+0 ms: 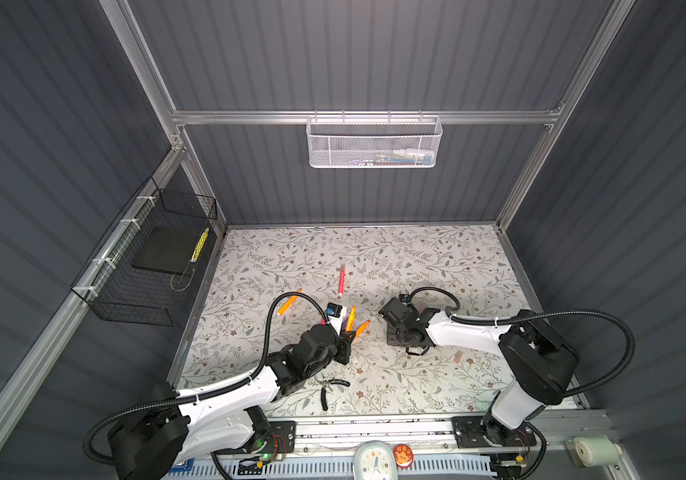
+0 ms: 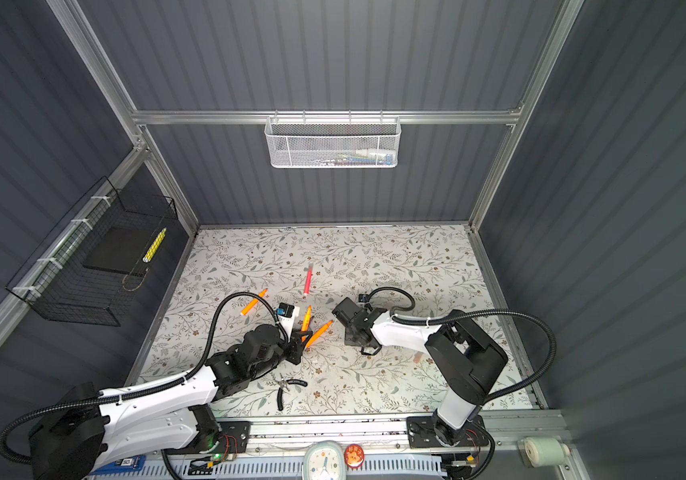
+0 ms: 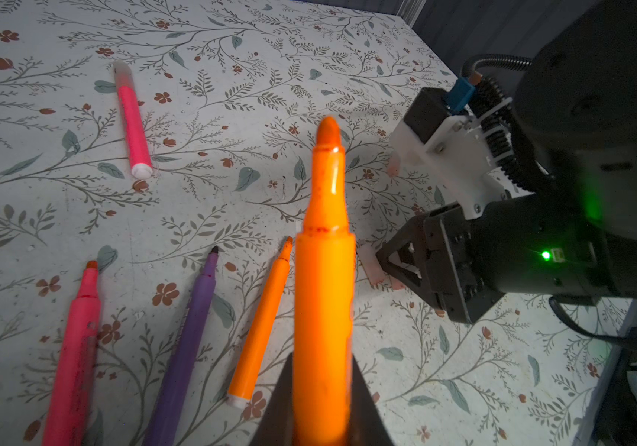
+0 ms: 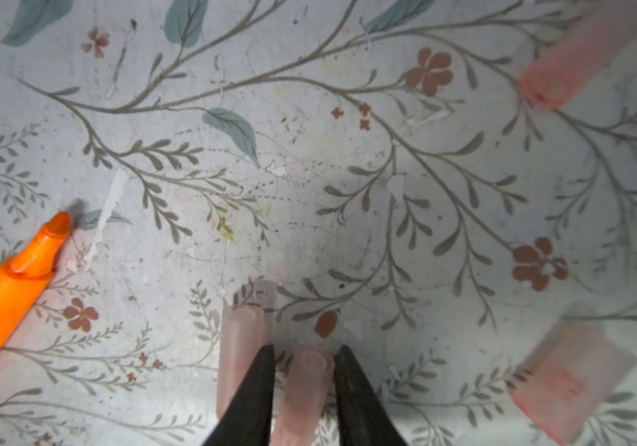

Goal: Insert the pens into the pen caps
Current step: 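Close the right gripper on the upright pink cap and lift it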

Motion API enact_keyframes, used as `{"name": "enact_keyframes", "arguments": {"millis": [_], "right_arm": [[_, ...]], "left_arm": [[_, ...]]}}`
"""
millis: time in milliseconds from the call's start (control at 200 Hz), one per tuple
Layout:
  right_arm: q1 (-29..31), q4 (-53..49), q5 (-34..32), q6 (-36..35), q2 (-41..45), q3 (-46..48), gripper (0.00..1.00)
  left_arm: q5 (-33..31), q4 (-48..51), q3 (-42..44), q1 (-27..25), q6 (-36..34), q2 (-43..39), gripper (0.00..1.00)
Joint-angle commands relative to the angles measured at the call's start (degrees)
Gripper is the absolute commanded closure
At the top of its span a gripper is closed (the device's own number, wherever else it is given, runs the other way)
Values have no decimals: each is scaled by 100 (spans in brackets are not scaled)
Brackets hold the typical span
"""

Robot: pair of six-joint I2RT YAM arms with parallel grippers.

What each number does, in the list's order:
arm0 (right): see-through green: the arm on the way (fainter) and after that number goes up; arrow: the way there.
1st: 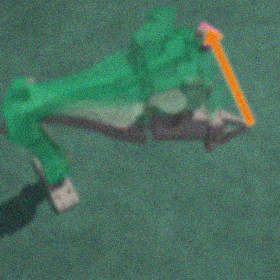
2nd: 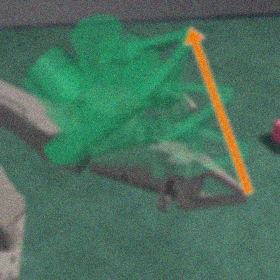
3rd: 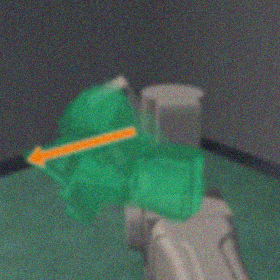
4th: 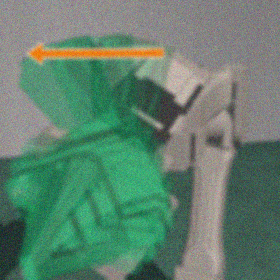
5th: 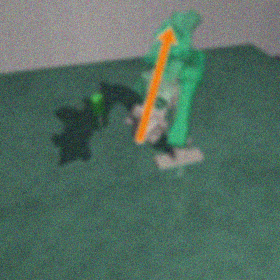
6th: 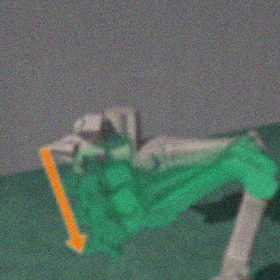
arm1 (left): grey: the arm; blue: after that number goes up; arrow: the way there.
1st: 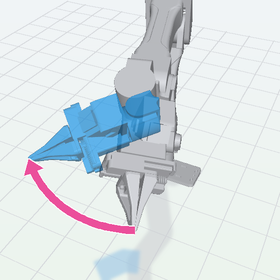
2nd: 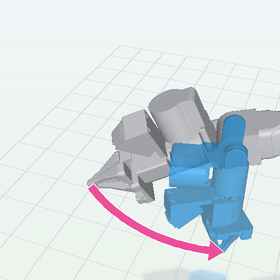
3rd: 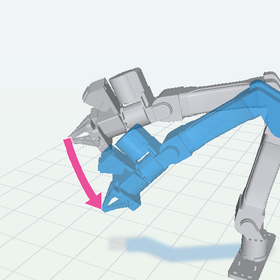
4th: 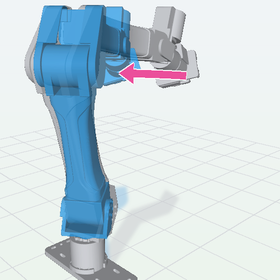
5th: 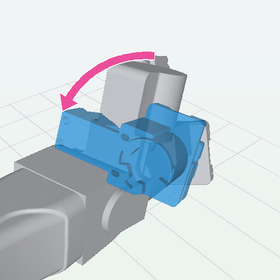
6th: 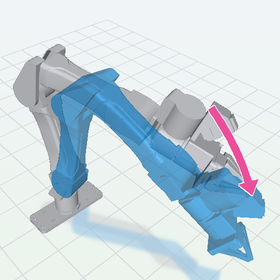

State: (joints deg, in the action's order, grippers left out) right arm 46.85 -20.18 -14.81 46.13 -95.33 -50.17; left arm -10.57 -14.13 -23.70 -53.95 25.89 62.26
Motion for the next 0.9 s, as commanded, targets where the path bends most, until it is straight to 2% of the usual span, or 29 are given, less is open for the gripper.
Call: {"name": "enact_keyframes", "arguments": {"millis": [0,295,895], "right_arm": [[43,-167,-105,93,-92,-58,71],[188,-529,-303,202,-205,-116,74],[184,-240,-433,291,18,53,85]], "left_arm": [[-94,68,33,4,-124,-91,100],[-99,86,40,5,-109,-96,100],[-222,-296,423,6,-62,-492,100]]}}
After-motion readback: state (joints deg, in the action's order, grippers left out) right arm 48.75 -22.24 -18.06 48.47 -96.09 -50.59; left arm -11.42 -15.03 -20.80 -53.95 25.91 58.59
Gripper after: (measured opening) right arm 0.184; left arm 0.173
